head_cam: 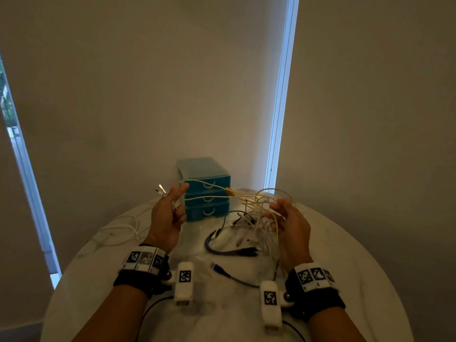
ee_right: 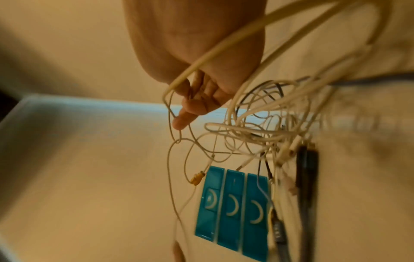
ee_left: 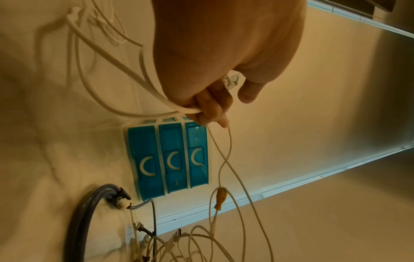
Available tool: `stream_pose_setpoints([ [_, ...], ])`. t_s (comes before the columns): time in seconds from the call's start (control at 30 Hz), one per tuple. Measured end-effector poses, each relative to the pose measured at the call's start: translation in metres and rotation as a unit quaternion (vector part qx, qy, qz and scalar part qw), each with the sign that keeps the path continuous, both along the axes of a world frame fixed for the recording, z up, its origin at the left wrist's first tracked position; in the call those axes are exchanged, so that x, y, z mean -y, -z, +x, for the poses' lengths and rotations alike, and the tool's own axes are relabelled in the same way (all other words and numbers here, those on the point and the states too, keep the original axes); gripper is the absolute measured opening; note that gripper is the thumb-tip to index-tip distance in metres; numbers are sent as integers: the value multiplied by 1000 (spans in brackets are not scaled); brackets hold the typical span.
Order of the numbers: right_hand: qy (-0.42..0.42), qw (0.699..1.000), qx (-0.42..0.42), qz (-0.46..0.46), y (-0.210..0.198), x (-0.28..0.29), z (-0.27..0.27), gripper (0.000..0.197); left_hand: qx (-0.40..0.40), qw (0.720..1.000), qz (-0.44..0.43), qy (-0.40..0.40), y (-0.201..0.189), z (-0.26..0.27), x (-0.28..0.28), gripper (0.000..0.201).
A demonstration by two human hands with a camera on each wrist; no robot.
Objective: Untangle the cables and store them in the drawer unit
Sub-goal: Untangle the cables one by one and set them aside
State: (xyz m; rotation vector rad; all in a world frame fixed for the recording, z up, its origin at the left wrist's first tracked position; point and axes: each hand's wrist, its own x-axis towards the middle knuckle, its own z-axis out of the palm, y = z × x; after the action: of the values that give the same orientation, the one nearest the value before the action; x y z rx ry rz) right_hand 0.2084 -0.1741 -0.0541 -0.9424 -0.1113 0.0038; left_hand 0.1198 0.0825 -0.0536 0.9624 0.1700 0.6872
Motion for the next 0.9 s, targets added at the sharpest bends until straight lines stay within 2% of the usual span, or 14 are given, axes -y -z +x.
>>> stream_pose_setpoints([
  [0.07,-18,999,2,33,0,4,6,29,0,1000,-20,-23,0,1,-1,35],
  [0.13,-45,999,21,11,1,5,7,34,0,999,-22,-24,0,0,-4,43],
  [0.2,-78,996,43,-25,-2,1,2,34,7,999,31,26,-4,-2,1,35],
  [0.3,-139,986,74,-62,-10,-9,-10,34,-22,983,167,79,-11,-8,19,42],
  [0.37,-145,978,108,-104,-9,-16,-17,34,-63,955,268,109,-14,-12,33,41],
  [0.47,-127,959,169,-187,-5,-23,-23,36,-144,880,420,167,-22,-22,52,42],
  [0.53,-143,954,170,-203,-3,-25,-25,36,-166,832,490,199,-20,-22,59,35],
  [0.6,-172,954,148,-197,-3,-26,-24,39,-158,805,528,219,-13,-19,63,35],
  [0.73,-206,949,135,-196,-2,-24,-21,45,-174,798,548,179,-5,-11,64,38],
  [0.83,-220,949,128,-187,-3,-24,-18,49,-201,807,528,173,-4,-11,64,45],
  [0.9,-223,950,120,-181,-3,-25,-18,49,-200,822,505,174,-7,-14,69,38],
])
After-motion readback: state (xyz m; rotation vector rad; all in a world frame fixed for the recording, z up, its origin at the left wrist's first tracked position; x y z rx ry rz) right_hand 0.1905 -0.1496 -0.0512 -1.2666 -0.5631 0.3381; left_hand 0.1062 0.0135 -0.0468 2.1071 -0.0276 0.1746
